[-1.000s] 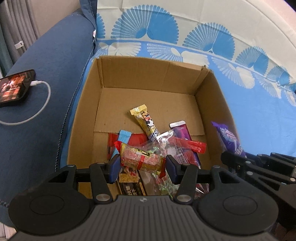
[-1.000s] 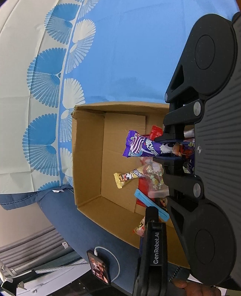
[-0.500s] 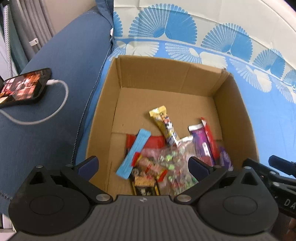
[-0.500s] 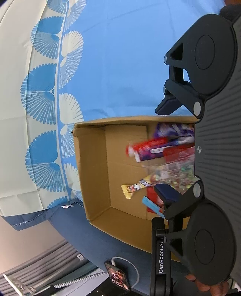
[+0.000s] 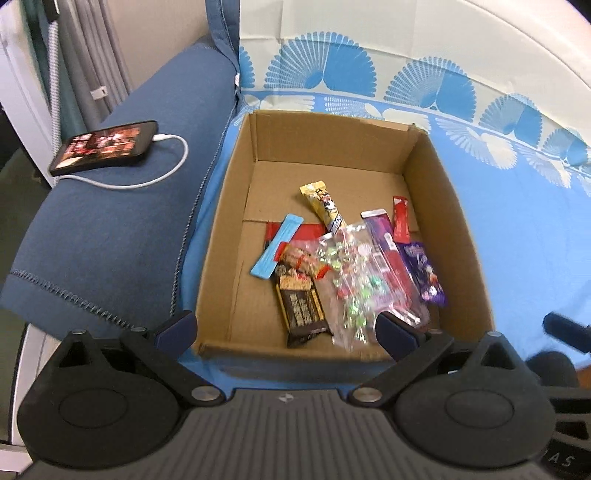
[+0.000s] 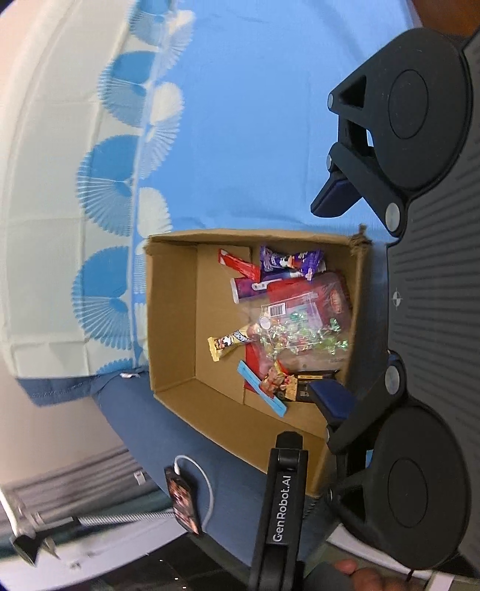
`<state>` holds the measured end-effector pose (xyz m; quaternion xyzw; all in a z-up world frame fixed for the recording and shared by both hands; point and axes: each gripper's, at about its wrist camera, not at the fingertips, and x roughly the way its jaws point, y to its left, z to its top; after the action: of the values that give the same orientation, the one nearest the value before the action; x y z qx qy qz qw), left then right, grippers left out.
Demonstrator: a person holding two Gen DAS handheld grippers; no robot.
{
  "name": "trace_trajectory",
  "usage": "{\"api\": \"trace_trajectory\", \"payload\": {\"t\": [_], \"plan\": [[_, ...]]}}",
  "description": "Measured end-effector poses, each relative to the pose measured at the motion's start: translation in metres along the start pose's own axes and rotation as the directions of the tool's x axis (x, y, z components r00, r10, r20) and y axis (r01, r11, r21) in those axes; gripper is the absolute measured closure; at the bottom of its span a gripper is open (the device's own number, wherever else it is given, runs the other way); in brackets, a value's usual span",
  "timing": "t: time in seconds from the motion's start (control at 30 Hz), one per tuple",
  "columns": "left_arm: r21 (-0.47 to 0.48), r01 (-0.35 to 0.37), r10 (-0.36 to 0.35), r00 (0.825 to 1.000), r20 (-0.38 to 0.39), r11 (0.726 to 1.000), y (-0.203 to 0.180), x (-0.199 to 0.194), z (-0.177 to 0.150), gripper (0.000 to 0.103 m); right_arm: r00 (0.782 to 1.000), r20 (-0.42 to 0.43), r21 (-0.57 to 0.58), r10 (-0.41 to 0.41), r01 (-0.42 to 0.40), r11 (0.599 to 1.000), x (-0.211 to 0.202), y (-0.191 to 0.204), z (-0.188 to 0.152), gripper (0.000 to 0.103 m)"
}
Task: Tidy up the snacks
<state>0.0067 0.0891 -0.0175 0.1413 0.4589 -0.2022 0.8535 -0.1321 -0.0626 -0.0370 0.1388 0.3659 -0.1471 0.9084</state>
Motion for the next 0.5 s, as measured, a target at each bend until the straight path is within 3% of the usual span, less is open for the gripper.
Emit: {"api": "trace_trajectory", "payload": {"t": [0.27, 0.5], "plan": [[0.067, -0.032, 0.028, 0.998, 0.049, 0.997, -0.008, -0.031, -0.037, 0.000, 0.996, 0.091, -0.076, -0.023, 0.030, 0.997, -0.031, 0.014, -0.024, 0.005], [0.069, -0.072, 0.066, 0.993, 0.097, 0.995, -0.012, -0.049, -0.056, 0.000, 0.990, 0.144, -0.141, -0.009, 0.030, 0.990, -0.052, 0.022, -0.039, 0.004]]}}
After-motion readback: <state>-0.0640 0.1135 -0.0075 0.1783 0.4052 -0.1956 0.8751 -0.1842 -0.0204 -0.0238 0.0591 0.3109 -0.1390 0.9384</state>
